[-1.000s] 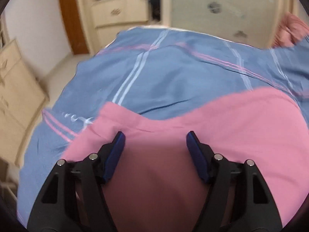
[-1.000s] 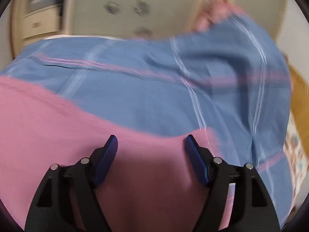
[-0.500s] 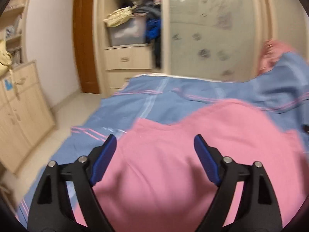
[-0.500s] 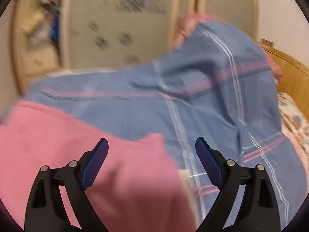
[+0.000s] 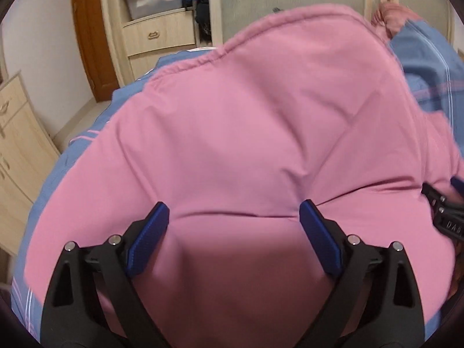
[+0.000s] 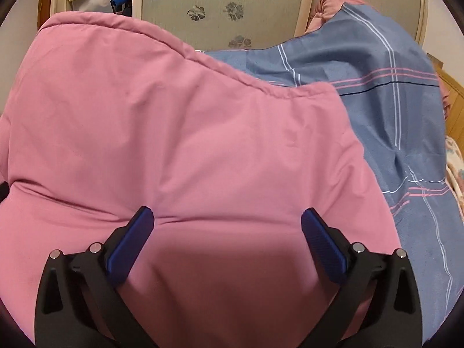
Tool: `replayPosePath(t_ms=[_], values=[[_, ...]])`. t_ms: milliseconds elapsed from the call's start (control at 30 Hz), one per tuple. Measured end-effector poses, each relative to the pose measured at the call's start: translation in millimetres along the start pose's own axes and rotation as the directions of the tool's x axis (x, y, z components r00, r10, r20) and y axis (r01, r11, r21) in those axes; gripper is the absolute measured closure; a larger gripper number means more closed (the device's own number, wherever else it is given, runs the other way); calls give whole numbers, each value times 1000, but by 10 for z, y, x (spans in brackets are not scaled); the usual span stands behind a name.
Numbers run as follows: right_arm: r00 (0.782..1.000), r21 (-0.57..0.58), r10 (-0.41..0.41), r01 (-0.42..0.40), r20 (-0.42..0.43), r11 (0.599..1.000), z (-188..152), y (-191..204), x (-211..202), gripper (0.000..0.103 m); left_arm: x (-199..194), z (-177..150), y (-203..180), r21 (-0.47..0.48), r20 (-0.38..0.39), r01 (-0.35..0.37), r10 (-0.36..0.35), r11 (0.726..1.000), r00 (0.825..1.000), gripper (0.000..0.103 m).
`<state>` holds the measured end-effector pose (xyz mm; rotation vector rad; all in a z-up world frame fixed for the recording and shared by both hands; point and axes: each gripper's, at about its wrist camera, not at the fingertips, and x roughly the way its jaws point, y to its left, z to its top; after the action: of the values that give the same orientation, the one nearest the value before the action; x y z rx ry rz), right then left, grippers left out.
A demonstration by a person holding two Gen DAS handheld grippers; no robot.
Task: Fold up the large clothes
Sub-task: 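Lay the folded hem down and smooth the pink bundle with both tools, then open both tools and pull them back from the folded jacket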
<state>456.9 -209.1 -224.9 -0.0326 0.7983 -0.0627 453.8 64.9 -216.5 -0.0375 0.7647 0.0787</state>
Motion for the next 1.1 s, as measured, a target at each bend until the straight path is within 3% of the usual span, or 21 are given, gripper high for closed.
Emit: replayPosePath(t_ms=[67, 100, 133, 167, 200, 233, 267, 533, 633, 667, 733, 767, 833, 967, 1100], values=[[995, 34, 6, -9, 100, 999, -20, -145, -301, 9, -285, 20, 69, -23, 81, 27, -25, 999, 996, 19], [984, 47, -41, 34, 172, 998, -57, -242, -486, 9, -425, 10, 110, -24, 135, -8, 11, 1000, 991, 19], [979, 60, -75, 65, 188, 996, -114, -296, -533, 9, -478, -5, 151, -26, 157, -39, 43, 999, 987, 19], [981, 67, -98, 88, 167, 994, -144, -349, -483, 8, -450, -20, 192, -29, 143, -63, 67, 998, 987, 19], [989, 52, -119, 115, 89, 992, -193, -403, -297, 8, -288, -34, 255, -33, 71, -83, 85, 996, 994, 18], [995, 31, -99, 98, 27, 995, -267, -430, -85, 6, -111, -65, 317, -44, 9, -73, 73, 996, 997, 18], [997, 38, -73, 72, 20, 997, -333, -458, 26, 3, 12, -119, 350, -44, -8, -45, 45, 998, 999, 17], [996, 35, -90, 89, 28, 995, -327, -412, 134, 1, 117, -184, 284, -28, -17, -88, 88, 996, 996, 17], [993, 29, -116, 116, -6, 993, -339, -417, 52, 1, -172, -177, 204, -22, -1, -148, 148, 989, 989, 19], [989, 27, -148, 148, -5, 989, -392, -370, -94, 1, -400, -205, 173, -33, 39, -151, 152, 988, 988, 21], [964, 28, -247, 246, 99, 969, -509, -308, -598, 1, -1038, -326, 96, -60, 183, -32, 42, 998, 982, 11], [956, 28, -240, 239, 168, 971, -626, -266, -931, 1, -1382, -411, 22, -35, 240, 27, -17, 999, 971, 2], [960, 38, -174, 169, 220, 985, -786, -233, -1383, 1, -1819, -560, -112, 20, 286, 31, -35, 999, 958, 2], [959, 182, -74, 24, 275, 983, -1093, -235, -2362, 1, -2493, -781, -312, 89, 321, 59, -85, 994, 943, 2], [945, 214, -108, 41, 309, 976, -1343, -148, -3091, 1, -3177, -1088, -377, 78, 388, 79, -103, 994, 916, 2]])
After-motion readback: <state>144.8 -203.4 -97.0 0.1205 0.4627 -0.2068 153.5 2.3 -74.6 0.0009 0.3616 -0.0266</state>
